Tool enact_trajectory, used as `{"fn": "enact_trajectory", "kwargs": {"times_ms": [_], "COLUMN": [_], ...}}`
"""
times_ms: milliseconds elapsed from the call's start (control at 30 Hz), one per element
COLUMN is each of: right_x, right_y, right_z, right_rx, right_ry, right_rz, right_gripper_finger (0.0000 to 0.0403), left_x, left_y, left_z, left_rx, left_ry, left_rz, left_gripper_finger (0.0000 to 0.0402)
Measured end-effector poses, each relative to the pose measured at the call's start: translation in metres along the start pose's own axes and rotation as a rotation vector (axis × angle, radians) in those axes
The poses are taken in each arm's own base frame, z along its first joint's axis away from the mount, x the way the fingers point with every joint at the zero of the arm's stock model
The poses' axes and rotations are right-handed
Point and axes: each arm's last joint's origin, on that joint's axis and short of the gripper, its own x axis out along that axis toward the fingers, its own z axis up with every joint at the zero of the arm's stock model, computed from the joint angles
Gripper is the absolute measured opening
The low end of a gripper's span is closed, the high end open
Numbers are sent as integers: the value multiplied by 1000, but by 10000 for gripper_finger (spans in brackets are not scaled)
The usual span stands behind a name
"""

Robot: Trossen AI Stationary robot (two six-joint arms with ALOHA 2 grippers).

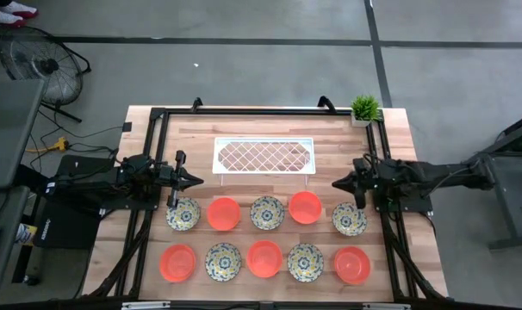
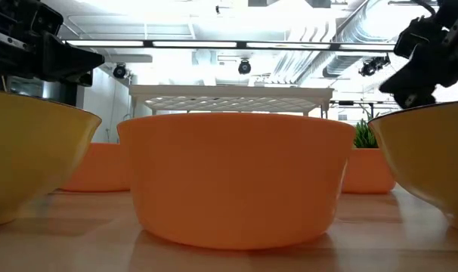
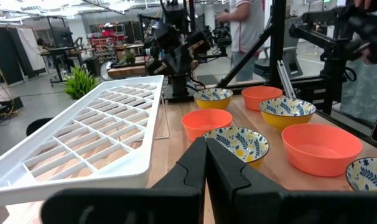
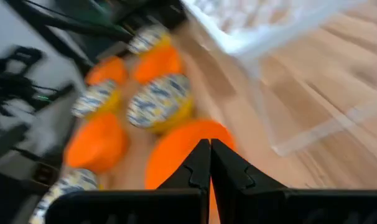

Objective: Pick & Place Mini bowls
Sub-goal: Put the yellow patterned bowl on the shelf

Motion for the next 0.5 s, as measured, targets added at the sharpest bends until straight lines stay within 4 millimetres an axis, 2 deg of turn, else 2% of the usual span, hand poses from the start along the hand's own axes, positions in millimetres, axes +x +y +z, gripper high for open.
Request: {"fn": "enact_trajectory", "kwargs": {"times_ms": [200, 500], "right_x": [-10, 0], "right_y": [10, 27], "right_z": [16, 33], "right_rx": [123, 302], "right_ry": [254, 583], "right_rz": [-194, -338], "right_gripper_finger": [1, 1], "left_x": [0, 0], "left_y": [0, 0], "left_z": [0, 0], "left_rx": [0, 0], "left_ry": [0, 0], "left_rz": [0, 0], "left_gripper_finger": [0, 0]}}
